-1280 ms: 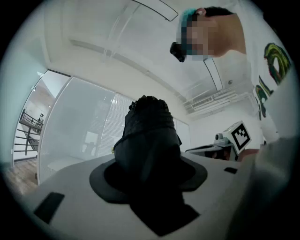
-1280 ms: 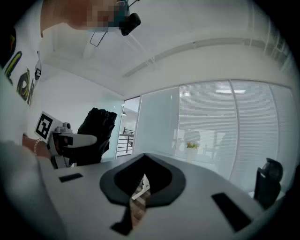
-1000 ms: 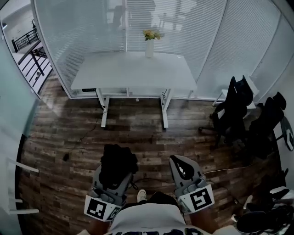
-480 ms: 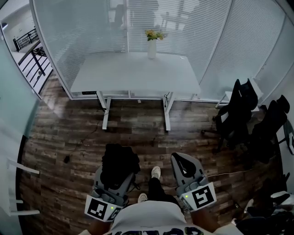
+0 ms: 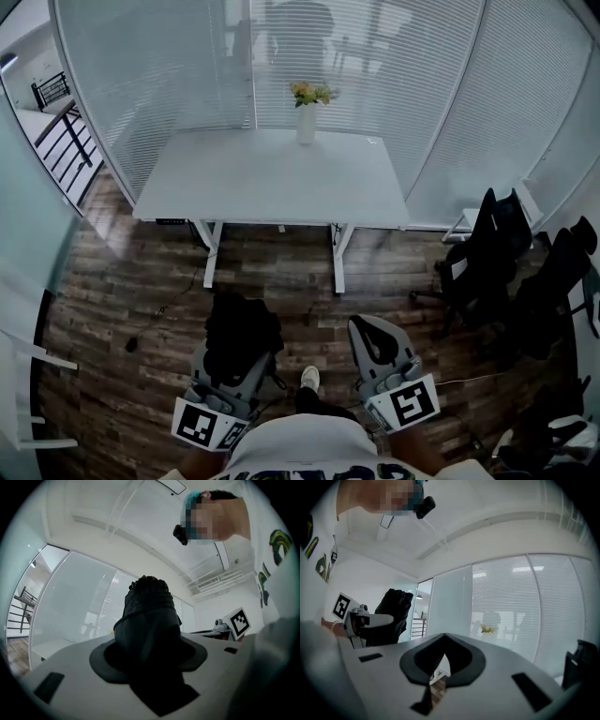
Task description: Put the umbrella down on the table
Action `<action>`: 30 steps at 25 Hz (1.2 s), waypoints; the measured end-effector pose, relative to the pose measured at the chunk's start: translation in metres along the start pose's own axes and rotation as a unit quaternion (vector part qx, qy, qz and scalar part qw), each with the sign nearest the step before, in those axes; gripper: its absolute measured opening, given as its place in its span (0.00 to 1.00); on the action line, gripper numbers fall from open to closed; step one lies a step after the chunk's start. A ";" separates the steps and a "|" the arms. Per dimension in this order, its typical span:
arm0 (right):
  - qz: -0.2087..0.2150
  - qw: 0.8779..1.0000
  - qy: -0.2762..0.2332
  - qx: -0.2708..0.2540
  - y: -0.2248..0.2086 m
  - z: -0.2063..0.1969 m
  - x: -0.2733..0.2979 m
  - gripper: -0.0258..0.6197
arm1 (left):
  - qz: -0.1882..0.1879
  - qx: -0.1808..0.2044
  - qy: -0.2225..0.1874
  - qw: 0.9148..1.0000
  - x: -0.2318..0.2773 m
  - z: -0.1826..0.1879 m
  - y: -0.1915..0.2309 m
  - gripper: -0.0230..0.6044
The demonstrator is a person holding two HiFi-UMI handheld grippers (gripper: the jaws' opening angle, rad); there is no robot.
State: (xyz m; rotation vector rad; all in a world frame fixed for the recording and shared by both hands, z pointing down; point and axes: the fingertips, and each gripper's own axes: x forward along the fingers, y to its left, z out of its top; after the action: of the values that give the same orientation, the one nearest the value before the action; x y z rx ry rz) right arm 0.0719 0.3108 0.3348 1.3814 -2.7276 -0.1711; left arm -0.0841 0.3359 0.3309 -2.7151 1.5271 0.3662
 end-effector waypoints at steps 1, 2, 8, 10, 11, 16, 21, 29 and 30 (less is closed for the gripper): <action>0.002 1.000 -0.001 0.001 -0.012 0.000 0.006 0.05 | 0.000 -0.001 -0.001 1.000 0.014 -0.001 0.001 0.43; 0.005 1.000 0.000 0.003 -0.023 -0.001 0.012 0.05 | 0.000 -0.003 -0.001 1.000 0.029 -0.003 0.001 0.43; 0.006 1.000 -0.001 0.001 -0.094 -0.010 0.040 0.05 | -0.004 -0.003 -0.007 1.000 0.109 -0.016 0.001 0.43; 0.005 1.000 0.000 0.002 -0.112 -0.014 0.048 0.05 | -0.001 -0.001 -0.007 1.000 0.127 -0.020 0.004 0.43; 0.005 1.000 0.001 0.002 -0.119 -0.016 0.051 0.05 | 0.000 -0.002 -0.005 1.000 0.135 -0.023 0.006 0.43; 0.005 1.000 0.007 0.012 -0.144 -0.027 0.069 0.05 | 0.002 -0.002 0.004 1.000 0.166 -0.033 0.016 0.43; 0.003 1.000 0.011 0.018 -0.161 -0.037 0.096 0.05 | 0.004 -0.003 0.010 1.000 0.192 -0.044 0.036 0.43; 0.002 1.000 0.024 0.012 -0.190 -0.054 0.181 0.05 | -0.003 -0.009 0.011 1.000 0.255 -0.065 0.105 0.44; 0.003 1.000 0.026 0.013 -0.194 -0.055 0.196 0.05 | -0.003 -0.012 0.012 1.000 0.264 -0.067 0.117 0.44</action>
State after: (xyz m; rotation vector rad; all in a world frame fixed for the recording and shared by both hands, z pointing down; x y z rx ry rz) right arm 0.1175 0.0355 0.3673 1.3645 -2.7008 -0.0967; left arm -0.0377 0.0442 0.3544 -2.7508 1.5312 0.3538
